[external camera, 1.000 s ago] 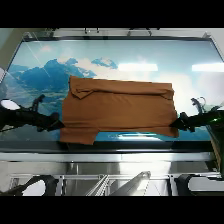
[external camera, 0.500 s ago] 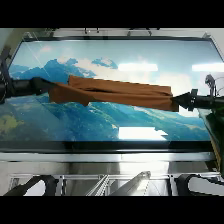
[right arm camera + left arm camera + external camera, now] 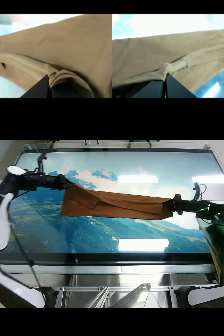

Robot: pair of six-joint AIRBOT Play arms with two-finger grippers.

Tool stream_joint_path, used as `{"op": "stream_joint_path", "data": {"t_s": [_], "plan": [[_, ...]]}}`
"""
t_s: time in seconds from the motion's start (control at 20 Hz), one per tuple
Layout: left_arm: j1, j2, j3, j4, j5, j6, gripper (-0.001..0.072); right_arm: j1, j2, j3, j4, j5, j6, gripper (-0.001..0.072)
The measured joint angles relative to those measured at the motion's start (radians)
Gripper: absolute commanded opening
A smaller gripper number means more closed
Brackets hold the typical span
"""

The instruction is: Fold the shirts.

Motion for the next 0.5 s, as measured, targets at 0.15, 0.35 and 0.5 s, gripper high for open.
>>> {"op": "stream_joint_path", "data": {"t_s": [0.15, 0.35, 0.5], "plan": [[-0.014, -0.130, 0.167, -0.006, -0.019, -0.003, 0.0605, -0.005, -0.035, 0.023, -0.031, -0.016, -0.003, 0.0469], [-0.008, -0.171, 0.254, -0.010, -0.037, -0.014, 0.0718, -0.066, -0.029, 0.103, -0.101, 0.070, -0.002, 0.0694], [0.024, -0.140, 0.255, -0.010, -0.046, -0.023, 0.0688, -0.116, -0.027, 0.185, -0.218, 0.097, 0.059, 0.0694]]}}
